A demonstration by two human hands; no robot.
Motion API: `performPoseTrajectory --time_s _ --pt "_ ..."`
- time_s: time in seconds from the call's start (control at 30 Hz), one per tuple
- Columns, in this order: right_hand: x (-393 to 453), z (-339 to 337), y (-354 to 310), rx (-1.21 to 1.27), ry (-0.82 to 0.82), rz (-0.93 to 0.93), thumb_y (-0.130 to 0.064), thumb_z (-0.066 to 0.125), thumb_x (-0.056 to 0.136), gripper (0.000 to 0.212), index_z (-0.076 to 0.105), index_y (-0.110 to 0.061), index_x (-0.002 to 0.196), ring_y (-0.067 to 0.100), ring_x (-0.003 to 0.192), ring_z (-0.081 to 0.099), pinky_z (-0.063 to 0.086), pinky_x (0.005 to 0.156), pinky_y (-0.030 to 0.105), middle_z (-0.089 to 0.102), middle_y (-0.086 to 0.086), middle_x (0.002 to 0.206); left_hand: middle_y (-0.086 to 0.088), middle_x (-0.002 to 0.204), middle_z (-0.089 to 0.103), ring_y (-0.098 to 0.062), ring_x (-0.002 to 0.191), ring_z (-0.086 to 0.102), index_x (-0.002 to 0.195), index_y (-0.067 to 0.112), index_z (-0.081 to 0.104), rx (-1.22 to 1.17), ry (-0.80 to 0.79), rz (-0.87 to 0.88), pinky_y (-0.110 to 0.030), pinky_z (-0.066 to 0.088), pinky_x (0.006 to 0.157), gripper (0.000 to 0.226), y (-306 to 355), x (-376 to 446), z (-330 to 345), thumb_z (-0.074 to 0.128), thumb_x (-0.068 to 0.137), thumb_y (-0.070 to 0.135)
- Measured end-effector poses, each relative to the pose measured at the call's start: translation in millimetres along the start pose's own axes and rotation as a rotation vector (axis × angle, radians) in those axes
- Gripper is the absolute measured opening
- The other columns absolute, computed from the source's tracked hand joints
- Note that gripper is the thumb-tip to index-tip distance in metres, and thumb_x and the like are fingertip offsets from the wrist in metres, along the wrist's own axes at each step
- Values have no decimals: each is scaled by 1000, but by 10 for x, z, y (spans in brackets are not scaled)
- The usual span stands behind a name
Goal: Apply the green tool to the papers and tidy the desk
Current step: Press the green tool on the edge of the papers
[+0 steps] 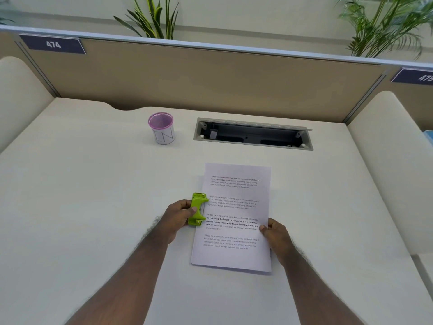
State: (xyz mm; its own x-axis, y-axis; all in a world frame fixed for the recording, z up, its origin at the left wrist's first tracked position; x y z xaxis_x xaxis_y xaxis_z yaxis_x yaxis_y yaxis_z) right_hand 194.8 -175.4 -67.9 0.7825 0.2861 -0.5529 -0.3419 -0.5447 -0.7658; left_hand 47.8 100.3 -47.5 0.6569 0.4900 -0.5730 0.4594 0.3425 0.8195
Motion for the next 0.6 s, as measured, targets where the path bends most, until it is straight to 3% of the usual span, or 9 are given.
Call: performPoseTrajectory --time_s 0.1,0.33,0.6 --pt "3 2 5 -2 0 0 -3 53 94 23 71 -10 107 33 102 69 53 96 51 75 11 107 -14 98 67 -29 89 65 99 7 66 11 -4 -16 -50 56 93 9 10 20 61 58 93 4" --pt "4 13 -9 -11 -10 2 -4 52 95 23 69 -8 110 33 103 69 52 97 51 74 12 109 -18 105 67 -30 91 65 102 6 65 15 57 -52 -56 53 94 11 -8 48 76 61 92 6" --pt "-7 8 -22 -40 -1 5 -6 53 95 22 70 -16 104 28 97 69 55 91 42 75 6 105 -20 129 58 -39 113 63 127 15 51 2 192 -147 -57 53 95 49 -26 119 44 71 83 6"
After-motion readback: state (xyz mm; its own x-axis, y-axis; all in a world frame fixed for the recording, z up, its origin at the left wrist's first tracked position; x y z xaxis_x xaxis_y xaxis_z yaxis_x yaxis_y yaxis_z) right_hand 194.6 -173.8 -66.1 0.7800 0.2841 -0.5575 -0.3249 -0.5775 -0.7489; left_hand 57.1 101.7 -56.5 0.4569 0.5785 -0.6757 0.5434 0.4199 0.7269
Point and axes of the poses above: each hand's wrist, its own x-axis towards the middle knuckle, its own z-axis out of the palm, y = z × x, the point moved 8 cm from there along x, towards the middle knuckle
